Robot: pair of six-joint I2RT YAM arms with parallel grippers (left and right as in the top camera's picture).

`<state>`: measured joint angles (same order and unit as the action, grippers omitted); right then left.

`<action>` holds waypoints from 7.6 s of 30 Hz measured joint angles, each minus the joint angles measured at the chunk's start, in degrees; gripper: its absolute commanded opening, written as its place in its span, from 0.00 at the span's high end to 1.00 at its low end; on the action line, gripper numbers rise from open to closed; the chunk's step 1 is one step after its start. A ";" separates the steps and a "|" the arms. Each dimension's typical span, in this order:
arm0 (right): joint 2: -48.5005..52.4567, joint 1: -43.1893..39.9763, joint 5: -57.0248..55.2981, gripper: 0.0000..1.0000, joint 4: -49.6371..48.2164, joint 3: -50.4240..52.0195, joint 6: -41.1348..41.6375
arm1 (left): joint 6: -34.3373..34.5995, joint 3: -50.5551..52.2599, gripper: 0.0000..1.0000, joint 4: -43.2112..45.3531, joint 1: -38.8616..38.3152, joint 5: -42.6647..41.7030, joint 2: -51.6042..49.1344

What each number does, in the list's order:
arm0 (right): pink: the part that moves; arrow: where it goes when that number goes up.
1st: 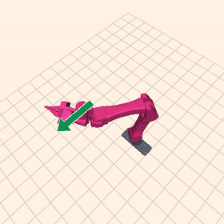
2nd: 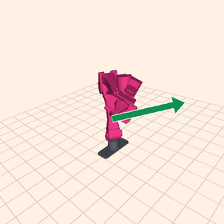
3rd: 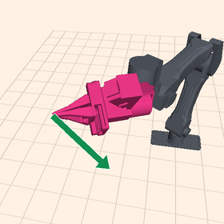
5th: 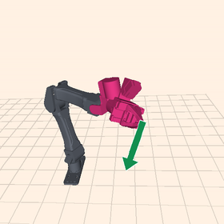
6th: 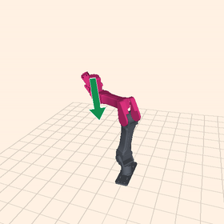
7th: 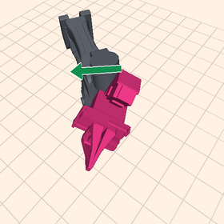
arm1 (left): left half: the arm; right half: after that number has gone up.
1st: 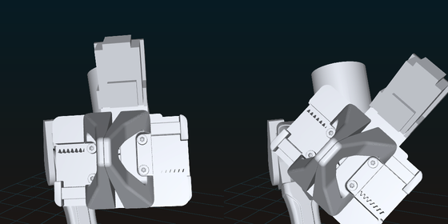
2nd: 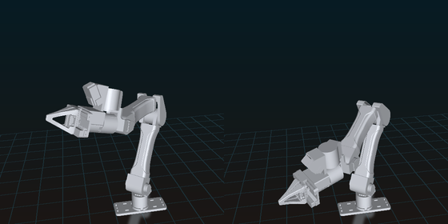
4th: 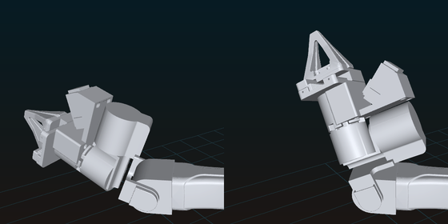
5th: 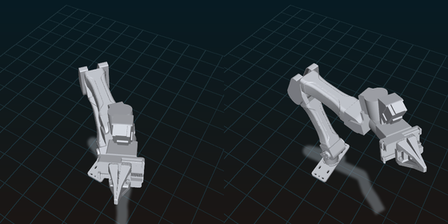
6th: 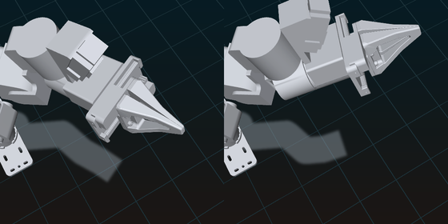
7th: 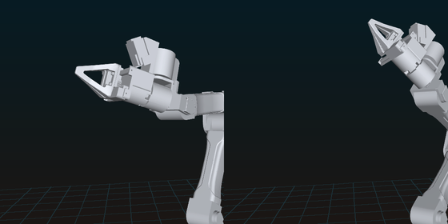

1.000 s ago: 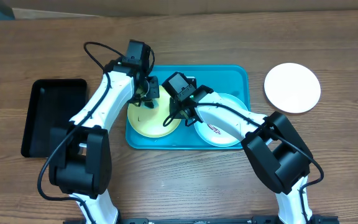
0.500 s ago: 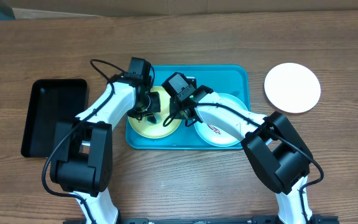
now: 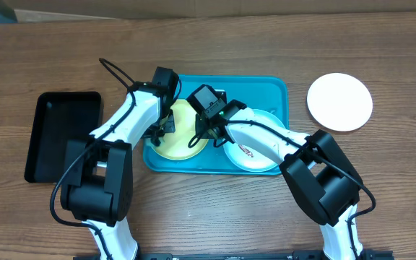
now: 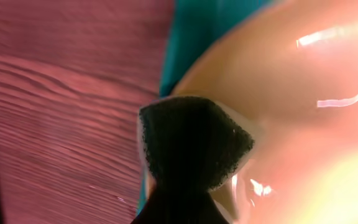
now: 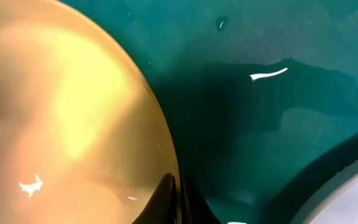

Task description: Clean dirty plates on tray and stack at the side

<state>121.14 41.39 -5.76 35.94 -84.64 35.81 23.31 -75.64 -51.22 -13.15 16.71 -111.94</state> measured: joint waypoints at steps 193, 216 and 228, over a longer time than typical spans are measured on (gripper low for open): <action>-6.56 -21.79 11.89 0.39 34.07 5.53 -6.67 | 0.28 -19.21 0.96 -7.02 5.62 -19.12 -0.48; -7.52 -18.82 22.43 0.37 14.91 9.38 -11.76 | 0.28 -19.21 0.96 -6.16 5.62 -19.12 -0.48; -7.52 -21.18 10.99 0.12 8.66 -1.42 -32.26 | 0.26 -19.21 0.96 -5.99 4.85 -19.12 -0.48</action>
<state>113.62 20.21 5.23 44.60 -86.06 3.55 23.57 -94.85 -57.21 -8.29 -2.42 -112.42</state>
